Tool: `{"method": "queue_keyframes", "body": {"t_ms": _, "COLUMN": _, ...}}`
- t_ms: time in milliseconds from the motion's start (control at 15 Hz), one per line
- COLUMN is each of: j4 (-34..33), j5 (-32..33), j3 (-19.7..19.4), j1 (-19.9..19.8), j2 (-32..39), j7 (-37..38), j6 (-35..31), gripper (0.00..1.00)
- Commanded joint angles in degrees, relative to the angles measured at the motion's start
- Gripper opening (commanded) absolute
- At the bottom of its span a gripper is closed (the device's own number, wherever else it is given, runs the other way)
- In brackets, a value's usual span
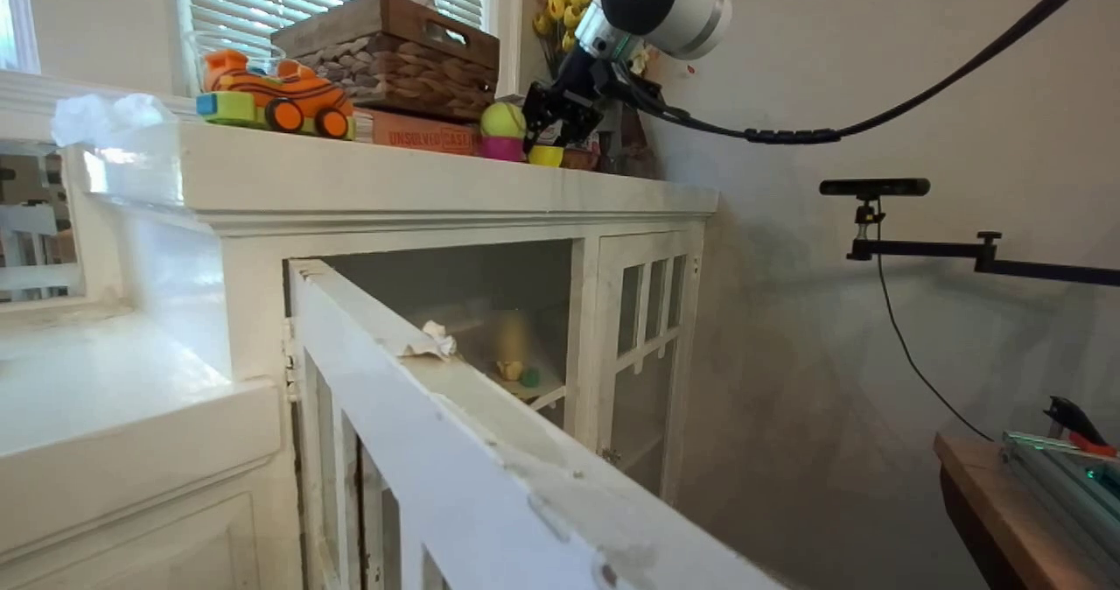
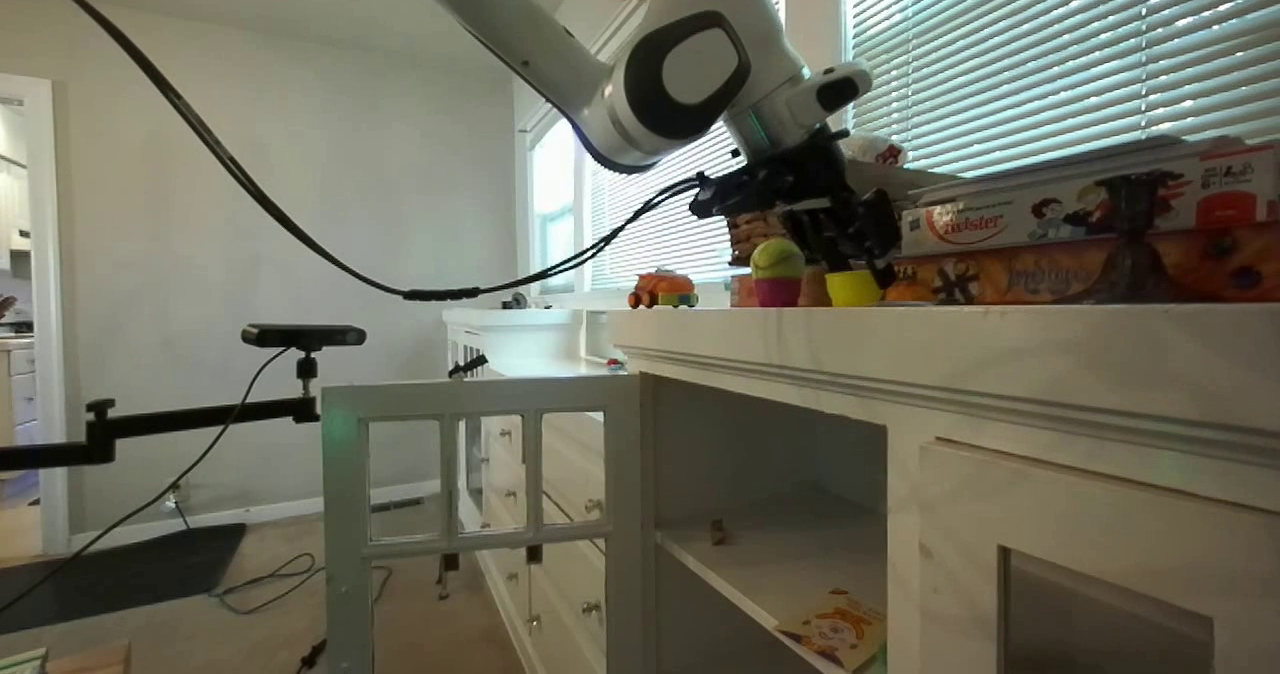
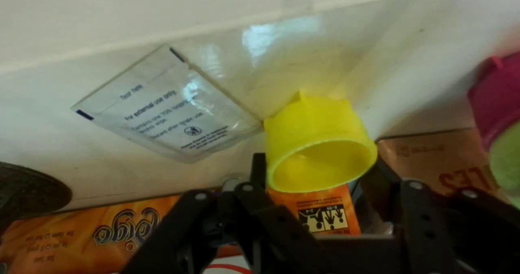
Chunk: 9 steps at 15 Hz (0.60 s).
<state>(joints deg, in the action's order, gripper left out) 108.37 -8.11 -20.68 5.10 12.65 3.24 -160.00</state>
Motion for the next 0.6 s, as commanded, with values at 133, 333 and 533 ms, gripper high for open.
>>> {"method": "queue_keyframes", "body": {"t_ms": 133, "j4": -1.1, "j5": 5.4, "j3": 6.3, "j1": -6.3, "j2": -0.1, "j7": 2.1, "j6": 1.4, "gripper": 0.35}}
{"method": "queue_keyframes", "body": {"t_ms": 333, "j4": 2.7, "j5": 7.9, "j3": 7.9, "j1": -6.7, "j2": -3.8, "j7": 0.4, "j6": 2.4, "gripper": 0.35}}
{"method": "queue_keyframes", "body": {"t_ms": 533, "j4": 7.9, "j5": 8.8, "j3": 10.1, "j1": -7.1, "j2": -8.5, "j7": -2.3, "j6": 3.0, "gripper": 0.35}}
